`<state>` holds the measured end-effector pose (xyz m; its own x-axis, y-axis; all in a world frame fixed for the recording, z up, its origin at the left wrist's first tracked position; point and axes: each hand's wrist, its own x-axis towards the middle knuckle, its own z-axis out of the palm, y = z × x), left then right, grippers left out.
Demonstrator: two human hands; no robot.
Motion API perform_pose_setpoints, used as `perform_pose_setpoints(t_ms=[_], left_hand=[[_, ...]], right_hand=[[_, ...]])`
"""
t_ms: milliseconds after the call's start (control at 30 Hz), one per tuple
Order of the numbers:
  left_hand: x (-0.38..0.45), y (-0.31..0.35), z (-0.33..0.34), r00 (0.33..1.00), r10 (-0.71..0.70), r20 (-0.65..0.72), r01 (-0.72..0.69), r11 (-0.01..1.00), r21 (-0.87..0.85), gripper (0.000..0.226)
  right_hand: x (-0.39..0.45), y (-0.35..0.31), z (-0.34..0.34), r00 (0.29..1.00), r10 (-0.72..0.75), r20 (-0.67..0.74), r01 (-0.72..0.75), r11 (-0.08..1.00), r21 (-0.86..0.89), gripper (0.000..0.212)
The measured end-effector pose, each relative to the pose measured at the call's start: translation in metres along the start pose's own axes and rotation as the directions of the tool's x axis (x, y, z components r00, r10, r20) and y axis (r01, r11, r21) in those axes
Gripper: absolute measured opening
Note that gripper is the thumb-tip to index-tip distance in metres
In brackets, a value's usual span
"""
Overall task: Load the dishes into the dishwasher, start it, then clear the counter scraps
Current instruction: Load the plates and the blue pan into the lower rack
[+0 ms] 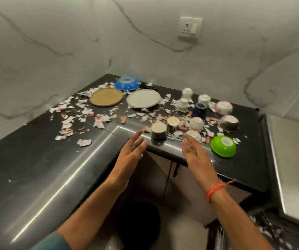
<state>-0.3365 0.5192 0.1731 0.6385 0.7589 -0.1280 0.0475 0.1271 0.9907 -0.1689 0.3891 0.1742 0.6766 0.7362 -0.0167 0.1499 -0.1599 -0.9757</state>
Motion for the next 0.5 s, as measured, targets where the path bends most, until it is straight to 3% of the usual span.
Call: perform_pose_setpoints(t_ms=[267, 500], left_hand=[[0.071, 0.000, -0.086, 0.995, -0.053, -0.088, 0.041, 0.990, -0.135, 0.051], [0.124, 0.002, -0.136, 0.977, -0.115, -0.181, 0.072, 0.971, -0.229, 0.050]], right_hand=[[0.067, -0.027, 0.085, 0.995, 0.032, 0.096, -0.034, 0.999, 0.020, 0.048], [0.127, -0.040, 0.116, 0.980, 0.069, 0.188, -0.072, 0.997, 0.009, 0.044]])
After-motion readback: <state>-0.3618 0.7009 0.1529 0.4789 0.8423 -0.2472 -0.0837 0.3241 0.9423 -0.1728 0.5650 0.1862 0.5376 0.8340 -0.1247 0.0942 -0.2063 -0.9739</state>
